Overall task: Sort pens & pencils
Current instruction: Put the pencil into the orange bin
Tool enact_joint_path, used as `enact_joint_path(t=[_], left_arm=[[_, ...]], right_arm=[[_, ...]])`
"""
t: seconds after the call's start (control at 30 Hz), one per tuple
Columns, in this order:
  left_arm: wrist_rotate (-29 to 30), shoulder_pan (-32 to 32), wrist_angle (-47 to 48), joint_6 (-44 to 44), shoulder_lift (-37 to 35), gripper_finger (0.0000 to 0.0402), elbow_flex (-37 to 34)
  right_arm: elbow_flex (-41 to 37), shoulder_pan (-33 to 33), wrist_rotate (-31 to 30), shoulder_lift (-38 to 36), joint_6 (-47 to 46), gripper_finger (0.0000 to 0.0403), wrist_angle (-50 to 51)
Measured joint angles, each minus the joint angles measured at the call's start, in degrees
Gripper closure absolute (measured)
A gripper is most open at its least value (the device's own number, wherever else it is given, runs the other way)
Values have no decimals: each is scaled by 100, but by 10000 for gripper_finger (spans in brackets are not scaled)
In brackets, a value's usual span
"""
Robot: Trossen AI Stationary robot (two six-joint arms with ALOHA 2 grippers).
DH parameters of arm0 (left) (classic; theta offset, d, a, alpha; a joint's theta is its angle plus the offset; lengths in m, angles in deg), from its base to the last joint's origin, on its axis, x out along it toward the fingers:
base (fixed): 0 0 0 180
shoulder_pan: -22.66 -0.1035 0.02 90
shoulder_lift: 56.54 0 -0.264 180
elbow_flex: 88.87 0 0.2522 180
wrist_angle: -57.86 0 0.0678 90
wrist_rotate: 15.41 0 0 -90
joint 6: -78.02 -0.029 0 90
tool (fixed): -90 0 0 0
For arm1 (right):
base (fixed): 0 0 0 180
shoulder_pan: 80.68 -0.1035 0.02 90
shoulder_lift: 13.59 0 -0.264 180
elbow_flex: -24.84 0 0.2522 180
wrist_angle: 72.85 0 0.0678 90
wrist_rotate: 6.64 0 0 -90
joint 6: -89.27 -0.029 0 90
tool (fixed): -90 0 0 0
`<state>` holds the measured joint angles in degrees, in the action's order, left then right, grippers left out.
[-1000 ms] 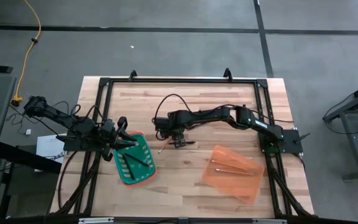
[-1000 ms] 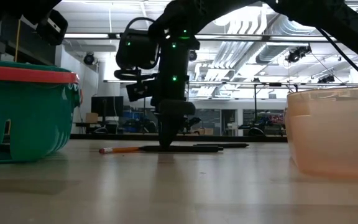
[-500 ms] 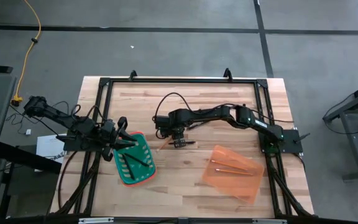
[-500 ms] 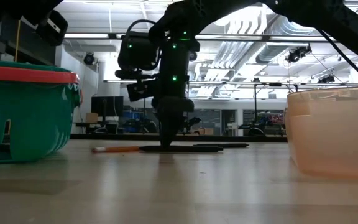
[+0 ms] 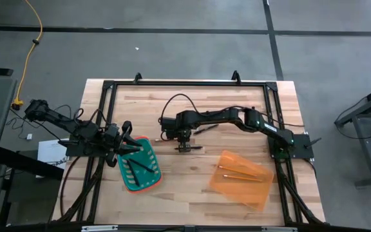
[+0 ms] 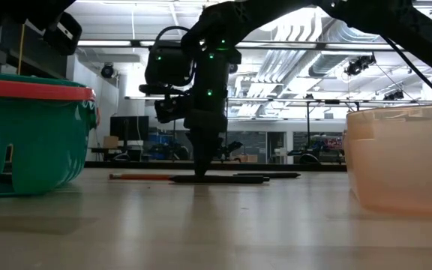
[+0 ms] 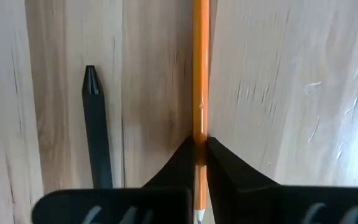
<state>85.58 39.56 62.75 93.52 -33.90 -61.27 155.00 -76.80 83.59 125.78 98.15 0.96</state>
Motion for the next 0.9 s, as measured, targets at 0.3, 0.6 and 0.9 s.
enact_joint_path(t=[0.3,0.6,0.9], left_arm=[[-1,0,-2,-1,1,321,0],[-1,0,-2,1,1,321,0],[-2,0,-2,0,1,321,0]], right_arm=[[-61,-2,-207,-278,-445,400,435],[-32,-86,-365,-901,-1194,400,1363],[-21,-426,-339,-1260,-1611,400,2283]])
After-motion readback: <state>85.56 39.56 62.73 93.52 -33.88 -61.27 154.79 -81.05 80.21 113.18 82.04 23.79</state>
